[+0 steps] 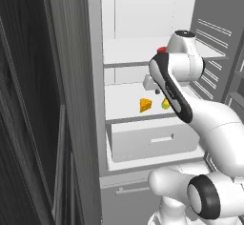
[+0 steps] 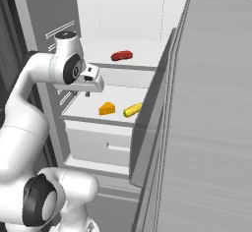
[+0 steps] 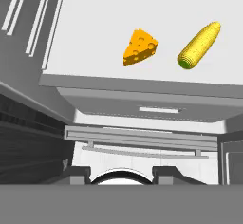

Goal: Take the cheese, steak, and corn from the fridge and place them on the plate on the dining counter to create an appetizer plate.

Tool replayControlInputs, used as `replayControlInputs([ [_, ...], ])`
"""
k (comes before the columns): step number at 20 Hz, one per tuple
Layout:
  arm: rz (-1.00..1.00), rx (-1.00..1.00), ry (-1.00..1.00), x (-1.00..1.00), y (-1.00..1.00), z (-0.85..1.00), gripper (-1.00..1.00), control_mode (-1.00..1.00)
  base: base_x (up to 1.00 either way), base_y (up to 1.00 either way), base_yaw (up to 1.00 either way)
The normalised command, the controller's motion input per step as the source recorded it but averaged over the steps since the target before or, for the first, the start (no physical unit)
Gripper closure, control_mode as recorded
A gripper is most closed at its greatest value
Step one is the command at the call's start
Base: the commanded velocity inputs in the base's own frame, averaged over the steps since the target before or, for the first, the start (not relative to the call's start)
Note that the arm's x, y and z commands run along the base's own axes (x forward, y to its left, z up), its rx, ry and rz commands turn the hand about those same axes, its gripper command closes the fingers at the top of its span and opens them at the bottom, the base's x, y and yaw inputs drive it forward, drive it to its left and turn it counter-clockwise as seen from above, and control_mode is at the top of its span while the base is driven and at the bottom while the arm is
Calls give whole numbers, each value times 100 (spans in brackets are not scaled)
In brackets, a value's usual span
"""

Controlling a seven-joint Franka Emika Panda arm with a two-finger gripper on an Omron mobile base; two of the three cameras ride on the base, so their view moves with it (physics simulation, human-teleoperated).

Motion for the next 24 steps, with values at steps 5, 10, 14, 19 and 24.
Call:
replayControlInputs([
  [5, 0, 0, -9, -18, -10, 0, -100, -100, 0, 0, 0],
  [10, -5, 0, -25, -22, -1, 4, -100, -100, 0, 0, 0],
  [14, -6, 0, -26, -4, -1, 14, -100, -100, 0, 0, 0],
  [19, -11, -1, -15, 0, -14, 16, -100, -100, 0, 0, 0],
  [24, -12, 0, -9, 0, -18, 43, -100, -100, 0, 0, 0],
])
